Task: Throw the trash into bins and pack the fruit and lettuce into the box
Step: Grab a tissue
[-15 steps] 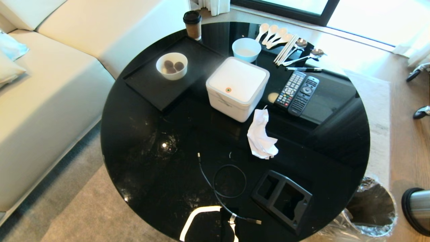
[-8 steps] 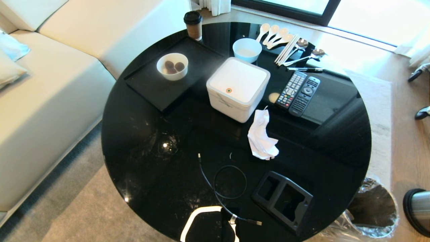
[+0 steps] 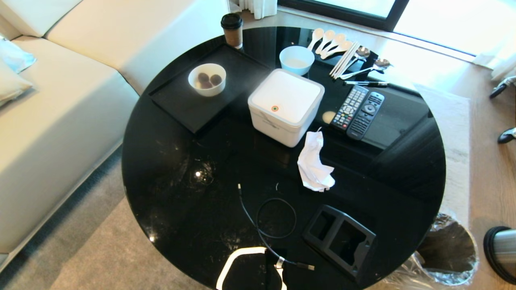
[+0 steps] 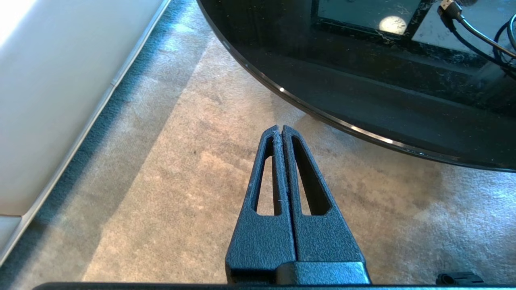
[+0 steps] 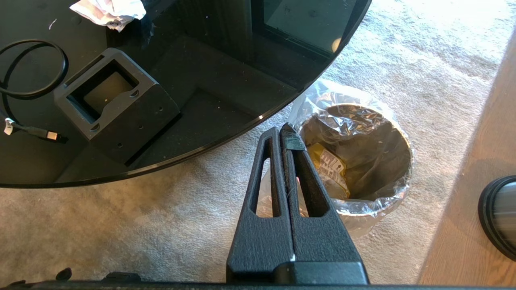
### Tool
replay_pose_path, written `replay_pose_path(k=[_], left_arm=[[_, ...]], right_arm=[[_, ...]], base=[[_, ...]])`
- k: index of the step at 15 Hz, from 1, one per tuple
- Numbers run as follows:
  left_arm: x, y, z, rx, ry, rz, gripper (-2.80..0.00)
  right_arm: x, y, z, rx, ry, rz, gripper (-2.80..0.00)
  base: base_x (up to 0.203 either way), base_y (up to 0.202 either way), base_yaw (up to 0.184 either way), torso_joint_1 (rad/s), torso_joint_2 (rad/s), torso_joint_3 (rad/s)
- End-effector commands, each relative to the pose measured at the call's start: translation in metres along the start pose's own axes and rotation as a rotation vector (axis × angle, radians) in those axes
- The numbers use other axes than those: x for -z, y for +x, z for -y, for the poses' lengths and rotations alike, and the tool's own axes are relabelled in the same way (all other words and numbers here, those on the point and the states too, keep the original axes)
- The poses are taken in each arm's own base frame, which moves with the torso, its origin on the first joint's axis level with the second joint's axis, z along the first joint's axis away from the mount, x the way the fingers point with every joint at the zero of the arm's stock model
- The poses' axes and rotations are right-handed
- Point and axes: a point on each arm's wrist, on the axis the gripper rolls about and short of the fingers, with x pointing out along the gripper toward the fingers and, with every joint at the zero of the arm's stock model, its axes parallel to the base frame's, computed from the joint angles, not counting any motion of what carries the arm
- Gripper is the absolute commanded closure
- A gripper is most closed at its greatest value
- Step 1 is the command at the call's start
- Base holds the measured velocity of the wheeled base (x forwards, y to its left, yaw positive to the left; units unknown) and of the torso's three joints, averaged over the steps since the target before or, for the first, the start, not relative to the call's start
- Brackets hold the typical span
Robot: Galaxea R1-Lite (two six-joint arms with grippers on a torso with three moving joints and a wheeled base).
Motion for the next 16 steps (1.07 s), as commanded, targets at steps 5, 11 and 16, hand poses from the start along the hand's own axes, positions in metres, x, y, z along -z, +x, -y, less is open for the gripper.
replay_pose_path(k=[5,11,16], left_arm=[[0.0,0.0,0.0,0.0,0.001,-0.001,0.0],[0.0,0.0,0.0,0.0,0.001,-0.001,0.0],[0.0,0.0,0.0,0.0,0.001,-0.001,0.0]], right_arm=[[-0.001,0.0,0.0,0.001,-0.032,0.007,0.0],[-0.053,0.006,0.0,-0.078,-0.086,0.005,0.0],[-0.121,0.054,0.001,-0.247,-0.233,-0.093,0.0]], base=[[0.0,0.0,0.0,0.0,0.0,0.0],[0.0,0.0,0.0,0.0,0.0,0.0],[0.0,0.0,0.0,0.0,0.0,0.0]])
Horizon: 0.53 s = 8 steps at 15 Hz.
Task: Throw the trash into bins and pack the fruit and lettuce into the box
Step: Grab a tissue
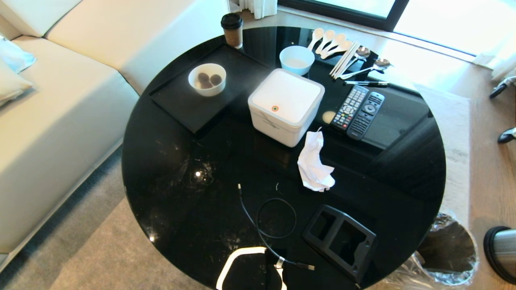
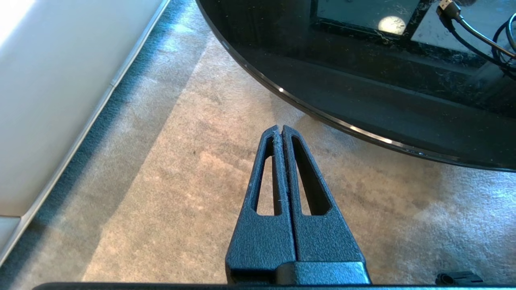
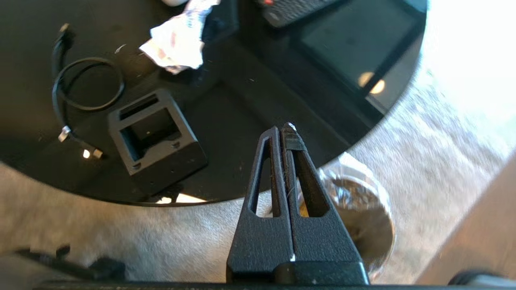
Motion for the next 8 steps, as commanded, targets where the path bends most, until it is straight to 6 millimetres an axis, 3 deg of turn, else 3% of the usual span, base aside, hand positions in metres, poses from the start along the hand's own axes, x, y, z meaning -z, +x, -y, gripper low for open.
replay_pose_path(k=[1,5,8], left_arm=[[0.0,0.0,0.0,0.0,0.001,-0.001,0.0],[0.0,0.0,0.0,0.0,0.001,-0.001,0.0],[0.0,0.0,0.0,0.0,0.001,-0.001,0.0]], right_arm=[[-0.026,0.046,0.015,-0.113,-0.063,-0.117,0.0],[-0.062,0.11,0.032,-0.25,-0.18,-0.149,0.0],[-0.067,0.15,0.029,-0.351,-0.196,-0.184,0.0]], base=[[0.0,0.0,0.0,0.0,0.0,0.0],[0.0,0.0,0.0,0.0,0.0,0.0],[0.0,0.0,0.0,0.0,0.0,0.0]])
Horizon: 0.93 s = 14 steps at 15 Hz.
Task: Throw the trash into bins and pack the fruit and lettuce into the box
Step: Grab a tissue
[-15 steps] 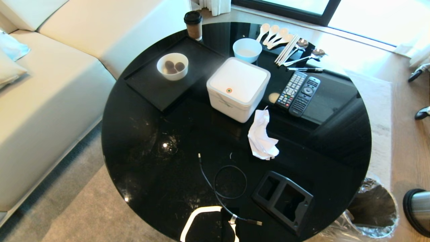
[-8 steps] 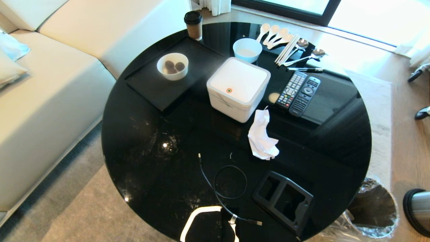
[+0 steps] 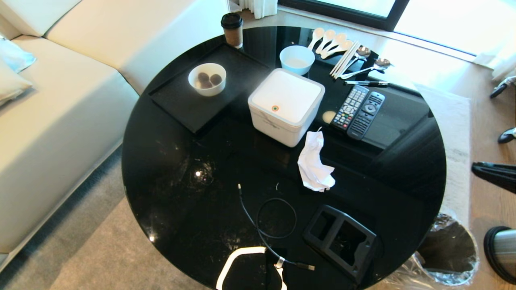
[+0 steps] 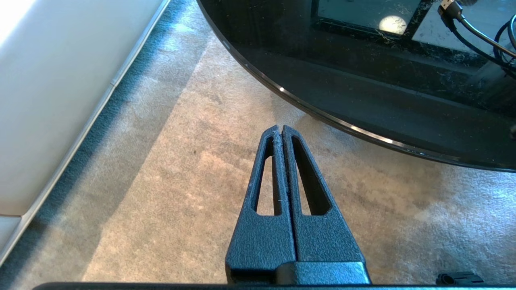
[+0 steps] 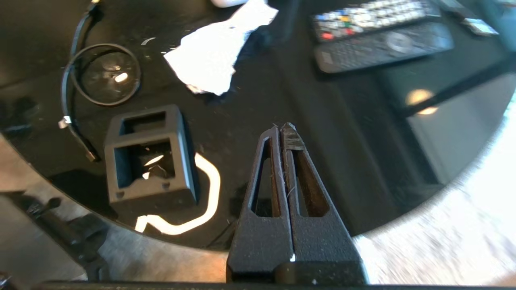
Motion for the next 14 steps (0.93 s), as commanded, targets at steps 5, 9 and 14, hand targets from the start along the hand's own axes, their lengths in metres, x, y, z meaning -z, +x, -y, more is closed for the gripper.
replay_pose_path(k=[5,9,14], left_arm=[[0.0,0.0,0.0,0.001,0.001,-0.001,0.0],[0.0,0.0,0.0,0.0,0.0,-0.001,0.0],[0.0,0.0,0.0,0.0,0.001,-0.001,0.0]], right_arm=[[0.02,0.091,0.003,-0.171,0.032,-0.153,0.0],[0.022,0.125,-0.007,-0.241,0.111,-0.203,0.0],[0.018,0.169,-0.026,-0.35,0.1,-0.225,0.0]], base=[[0.0,0.0,0.0,0.0,0.0,0.0],[0.0,0.0,0.0,0.0,0.0,0.0],[0.0,0.0,0.0,0.0,0.0,0.0]])
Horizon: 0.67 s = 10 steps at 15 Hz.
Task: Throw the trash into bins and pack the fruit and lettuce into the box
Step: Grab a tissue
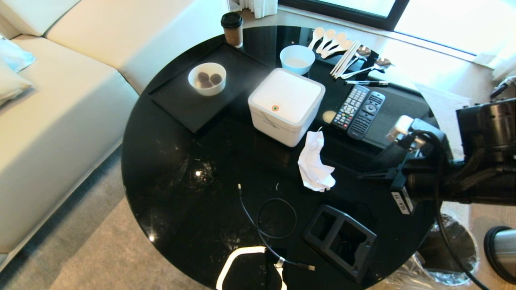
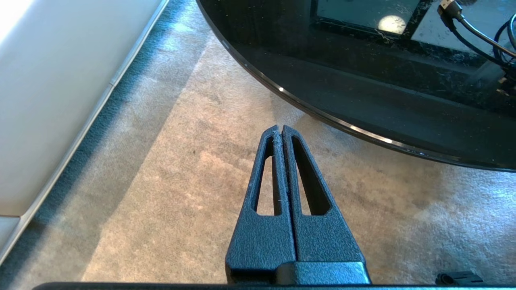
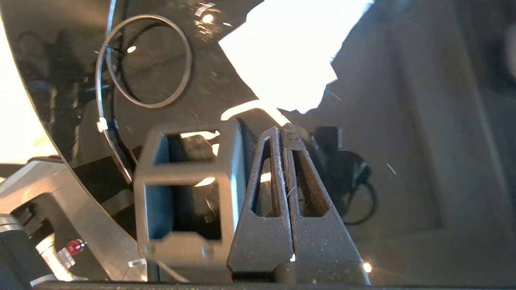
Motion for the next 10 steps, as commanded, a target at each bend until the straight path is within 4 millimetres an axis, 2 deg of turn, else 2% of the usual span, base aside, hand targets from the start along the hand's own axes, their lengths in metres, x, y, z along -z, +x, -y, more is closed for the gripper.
replay_pose_path(k=[1,5,8,9,10], left_arm=[[0.0,0.0,0.0,0.0,0.001,-0.001,0.0],[0.0,0.0,0.0,0.001,0.001,-0.001,0.0],[0.0,0.0,0.0,0.0,0.001,-0.001,0.0],[0.0,0.0,0.0,0.001,0.001,-0.001,0.0],[0.0,0.0,0.0,0.0,0.001,-0.001,0.0]], right_arm=[[-0.003,0.031,-0.001,-0.055,-0.004,-0.03,0.0],[-0.018,0.064,0.003,-0.042,-0.005,0.001,0.0],[-0.026,0.075,0.001,-0.032,0.003,0.01,0.0],[-0.027,0.076,0.001,-0.031,0.001,0.013,-2.8],[-0.027,0.076,0.001,-0.027,0.001,0.012,-2.8]], base=[[0.0,0.0,0.0,0.0,0.0,0.0],[0.0,0.0,0.0,0.0,0.0,0.0],[0.0,0.0,0.0,0.0,0.0,0.0],[0.0,0.0,0.0,0.0,0.0,0.0],[0.0,0.0,0.0,0.0,0.0,0.0]])
